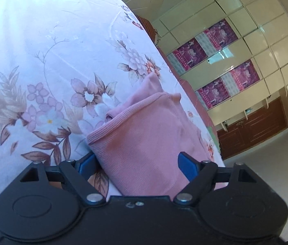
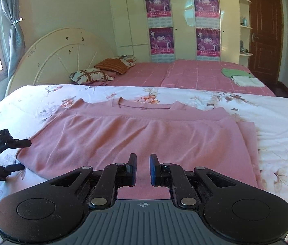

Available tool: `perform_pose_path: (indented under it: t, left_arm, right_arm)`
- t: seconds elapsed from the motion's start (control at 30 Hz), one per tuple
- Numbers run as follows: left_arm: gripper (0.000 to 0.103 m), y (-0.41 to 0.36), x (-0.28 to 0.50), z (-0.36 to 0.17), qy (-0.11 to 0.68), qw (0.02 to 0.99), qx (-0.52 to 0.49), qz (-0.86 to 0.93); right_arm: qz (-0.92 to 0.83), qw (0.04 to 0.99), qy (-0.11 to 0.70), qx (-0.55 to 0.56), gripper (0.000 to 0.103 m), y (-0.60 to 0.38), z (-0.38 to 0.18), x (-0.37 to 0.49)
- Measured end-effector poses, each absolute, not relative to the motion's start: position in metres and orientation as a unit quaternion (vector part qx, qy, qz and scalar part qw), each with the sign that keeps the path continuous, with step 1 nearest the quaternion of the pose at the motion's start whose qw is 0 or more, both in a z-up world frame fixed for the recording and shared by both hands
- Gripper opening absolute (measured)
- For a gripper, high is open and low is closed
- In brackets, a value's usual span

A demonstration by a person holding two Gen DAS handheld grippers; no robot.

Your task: Fold small clothes

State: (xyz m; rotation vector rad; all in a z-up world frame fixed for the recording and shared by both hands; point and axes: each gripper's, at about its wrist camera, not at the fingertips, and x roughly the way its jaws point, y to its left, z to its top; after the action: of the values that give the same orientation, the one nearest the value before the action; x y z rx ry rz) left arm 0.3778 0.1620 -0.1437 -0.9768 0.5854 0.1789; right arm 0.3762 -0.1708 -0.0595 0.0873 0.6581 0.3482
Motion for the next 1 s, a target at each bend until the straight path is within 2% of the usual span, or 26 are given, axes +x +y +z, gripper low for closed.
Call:
perform_pose_path:
  t: [0.13,0.17,0.2,0.27,0.5,0.57,0.63,0.73,0.87,1.0]
  left_arm:
    - [0.078,0.163,0.393,-0.147,0.259,0.838,-0.472,0.091]
    - [0.07,0.162,0.396,-0.147,0.259,0.84,-0.468,0.096]
    - [0.047,0.162,0.399,-0.148,0.264,0.839,-0.464,0.103]
    - [0.009,0.167,0.407,-0.159,0.293,0.823,-0.476,0.102]
    - [0.007,0.169,0.393,-0.141,0.252,0.849,-0.459,0.069]
    - [0.007,0.169,0.397,-0.144,0.27,0.848,-0.449,0.076]
    - [0.008,0.174,0.404,-0.156,0.307,0.833,-0.453,0.082]
    - [0.007,0.179,0.405,-0.157,0.305,0.828,-0.464,0.073]
    - [0.006,0.158,0.403,-0.113,0.267,0.867,-0.42,0.035]
    - [0.006,0.1,0.421,-0.047,0.261,0.914,-0.309,-0.037]
  right_arm:
    - [0.191,0.922,0.33,0.072,0.011,-0.159,-0.07,0.406]
    - [0.195,0.92,0.33,0.076,0.011,-0.157,-0.073,0.411]
    - [0.199,0.92,0.329,0.079,0.011,-0.153,-0.075,0.415]
    - [0.209,0.917,0.329,0.085,0.011,-0.147,-0.08,0.425]
    - [0.24,0.912,0.324,0.069,0.011,-0.121,-0.088,0.443]
    - [0.237,0.912,0.329,0.051,0.011,-0.112,-0.095,0.448]
    - [0.22,0.899,0.38,0.006,0.011,-0.097,-0.119,0.46]
    - [0.218,0.906,0.363,-0.014,0.01,-0.094,-0.127,0.456]
    - [0.217,0.906,0.365,-0.002,0.01,-0.1,-0.128,0.456]
    - [0.216,0.9,0.376,0.047,0.011,-0.113,-0.126,0.461]
